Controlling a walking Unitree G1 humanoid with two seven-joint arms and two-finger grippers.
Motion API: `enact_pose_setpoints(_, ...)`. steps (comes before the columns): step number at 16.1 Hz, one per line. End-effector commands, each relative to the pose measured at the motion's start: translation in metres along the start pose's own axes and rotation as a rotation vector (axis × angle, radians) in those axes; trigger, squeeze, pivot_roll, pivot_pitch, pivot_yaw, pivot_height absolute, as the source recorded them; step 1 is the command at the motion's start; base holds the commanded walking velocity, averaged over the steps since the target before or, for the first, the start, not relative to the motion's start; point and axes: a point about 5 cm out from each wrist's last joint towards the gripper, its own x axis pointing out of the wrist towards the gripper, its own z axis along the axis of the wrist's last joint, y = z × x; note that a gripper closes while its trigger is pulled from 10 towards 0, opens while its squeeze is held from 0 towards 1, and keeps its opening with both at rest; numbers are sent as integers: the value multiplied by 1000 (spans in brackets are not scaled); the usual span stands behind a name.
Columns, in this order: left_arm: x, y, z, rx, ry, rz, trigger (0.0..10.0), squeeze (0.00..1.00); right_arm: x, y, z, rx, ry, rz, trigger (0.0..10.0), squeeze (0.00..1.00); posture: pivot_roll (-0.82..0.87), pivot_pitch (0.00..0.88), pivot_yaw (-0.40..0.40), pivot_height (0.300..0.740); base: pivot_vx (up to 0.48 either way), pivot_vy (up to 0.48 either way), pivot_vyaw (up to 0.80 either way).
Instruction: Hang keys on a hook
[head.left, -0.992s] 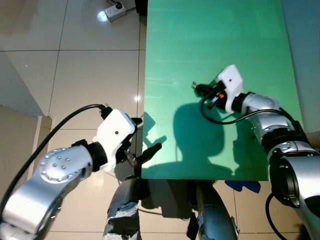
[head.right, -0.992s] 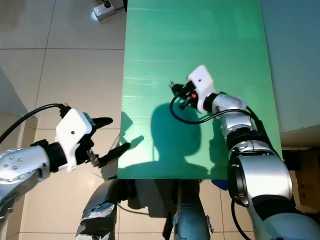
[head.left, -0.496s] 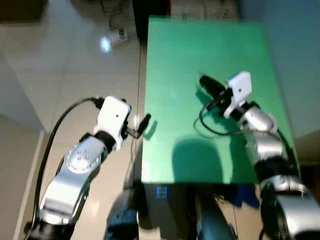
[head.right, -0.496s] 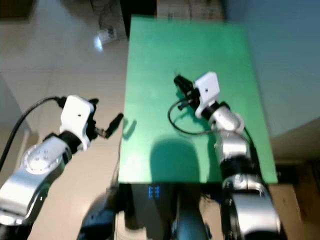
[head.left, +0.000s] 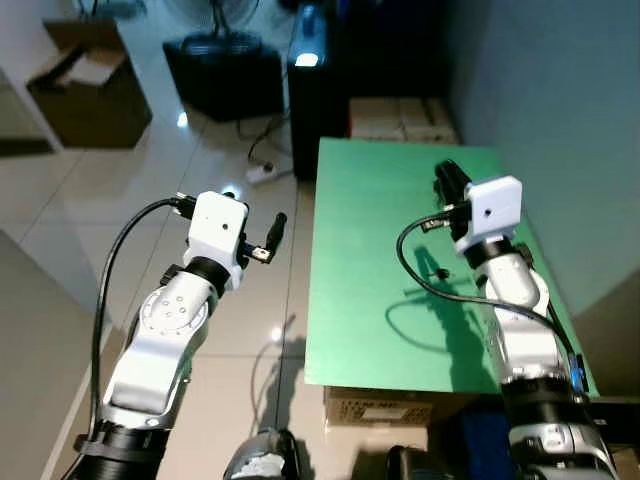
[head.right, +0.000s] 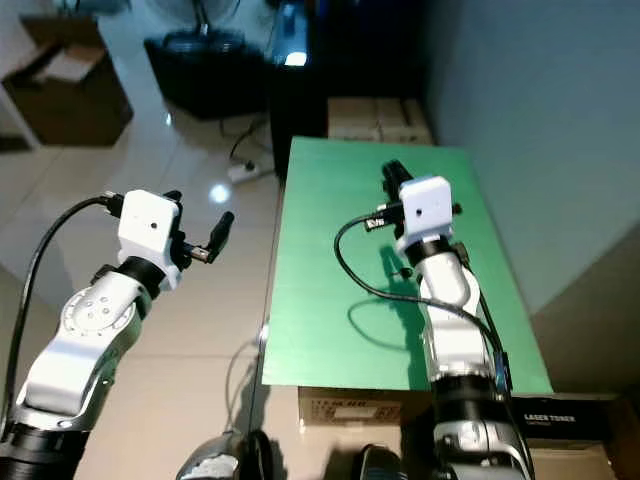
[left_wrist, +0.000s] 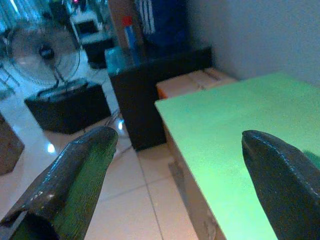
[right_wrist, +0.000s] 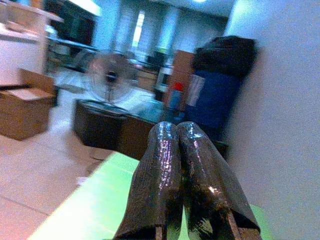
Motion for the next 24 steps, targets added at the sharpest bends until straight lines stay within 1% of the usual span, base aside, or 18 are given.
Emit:
enact_pose_setpoints(1, 1, -3, 0, 8, -5, -3, 10000, 0, -1, -1, 0, -12, 9, -23, 0, 0, -35, 0, 57, 740, 0, 0, 0)
enact_pose_setpoints(3, 2, -7, -1, 11, -16, -12, 10000, 0, -5, 0, -2, -18, 36, -54, 0, 0, -31, 3, 53, 740, 0, 0, 0)
enact_pose_setpoints(5, 2, -6, -2, 17, -20, -14, 10000, 0, -6, 4, -3, -31, 51, -54, 0, 0, -23, 6, 50, 740, 0, 0, 0)
enact_pose_setpoints(7, 2, -5, -2, 19, -22, -13, 10000, 0, -6, 4, -1, -52, 39, -56, 0, 0, -22, 7, 48, 740, 0, 0, 0)
enact_pose_setpoints(9, 2, -1, -3, 8, -26, -1, 10000, 0, -6, 2, 10, -116, -17, -103, 0, 0, -21, 0, 47, 740, 0, 0, 0)
enact_pose_setpoints(11, 2, 3, -3, -12, -29, 12, 10000, 0, -6, 1, 22, -235, -76, -140, 0, 0, -23, 0, 54, 740, 0, 0, 0)
enact_pose_setpoints(12, 3, 3, -4, -16, -29, 14, 10000, 0, -7, 1, 23, -252, -82, -146, 0, 0, -23, 0, 54, 740, 0, 0, 0)
enact_pose_setpoints(14, 4, 4, -4, -21, -31, 9, 10000, 0, -8, 0, 26, -384, -99, -169, 0, 0, -18, 0, 62, 740, 0, 0, 0)
enact_pose_setpoints(17, 6, 3, -3, -28, -38, -5, 10000, 0, -8, -3, 28, -510, -97, -190, 0, 0, -17, 0, 60, 740, 0, 0, 0)
enact_pose_setpoints(19, 5, 1, -5, -44, -38, -8, 10000, 0, -7, -4, 28, -572, -96, -191, 0, 0, -13, 0, 55, 740, 0, 0, 0)
enact_pose_setpoints(24, 4, 1, -5, -53, -40, -13, 10000, 0, -6, -1, 28, -587, -91, -195, 0, 0, -14, 0, 55, 740, 0, 0, 0)
